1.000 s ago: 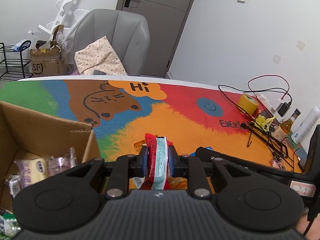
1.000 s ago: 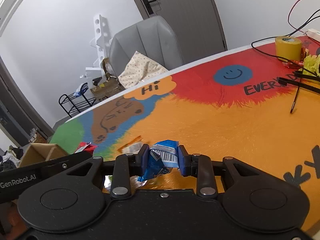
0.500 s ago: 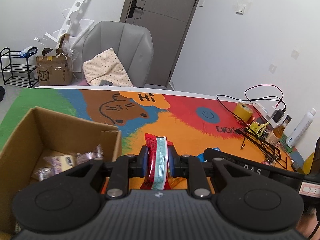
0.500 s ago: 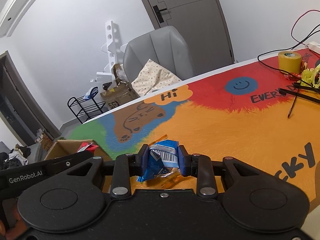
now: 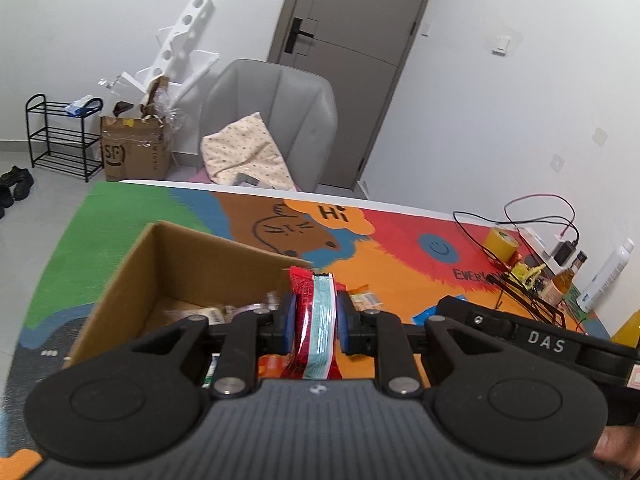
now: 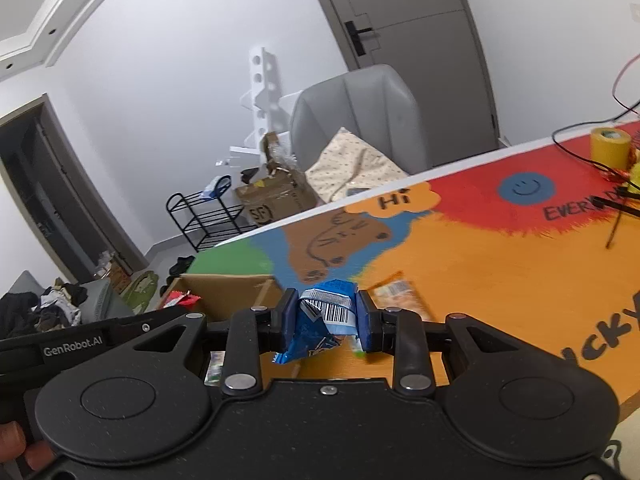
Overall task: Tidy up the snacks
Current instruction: 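Carry both packets over the cardboard box and open both grippers to drop them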
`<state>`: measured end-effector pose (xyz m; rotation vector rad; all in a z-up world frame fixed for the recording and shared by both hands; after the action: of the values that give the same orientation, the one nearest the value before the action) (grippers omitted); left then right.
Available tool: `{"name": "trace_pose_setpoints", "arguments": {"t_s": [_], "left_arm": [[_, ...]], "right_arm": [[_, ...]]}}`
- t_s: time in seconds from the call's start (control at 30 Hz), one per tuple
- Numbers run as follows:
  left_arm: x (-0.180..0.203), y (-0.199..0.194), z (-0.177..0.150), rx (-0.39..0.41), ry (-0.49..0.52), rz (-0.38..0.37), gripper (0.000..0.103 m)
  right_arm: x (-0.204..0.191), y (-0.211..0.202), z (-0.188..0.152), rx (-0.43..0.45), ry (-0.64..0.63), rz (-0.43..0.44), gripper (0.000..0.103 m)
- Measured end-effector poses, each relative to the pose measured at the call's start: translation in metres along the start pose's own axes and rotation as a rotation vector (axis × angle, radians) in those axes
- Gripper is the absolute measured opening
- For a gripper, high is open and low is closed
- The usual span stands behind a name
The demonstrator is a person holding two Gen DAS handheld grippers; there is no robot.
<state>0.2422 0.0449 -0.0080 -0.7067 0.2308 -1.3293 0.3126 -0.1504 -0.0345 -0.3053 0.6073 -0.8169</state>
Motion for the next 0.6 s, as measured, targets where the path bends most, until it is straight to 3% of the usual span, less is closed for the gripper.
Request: {"name": "trace_pose_setpoints", "arguments": {"t_s": [0.6], "left_arm": [[-0.073, -0.015, 0.004, 0.002, -0.069, 0.045, 0.02]], "right_arm": [[-0.069, 0.036, -0.003, -0.043, -0.085, 0.065, 0.029]]}}
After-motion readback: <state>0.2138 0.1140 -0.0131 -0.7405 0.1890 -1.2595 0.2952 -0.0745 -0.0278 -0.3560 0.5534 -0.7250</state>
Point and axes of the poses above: each gripper's, at about its wrist camera, not at the fingertips, and y roughly the way its jaws point, x to its right, z to its top, the point moved 5 cm from there along y, roughly the way its jaws point, and after that the axes turned 4 degrees about z, right-handed, at the moved point
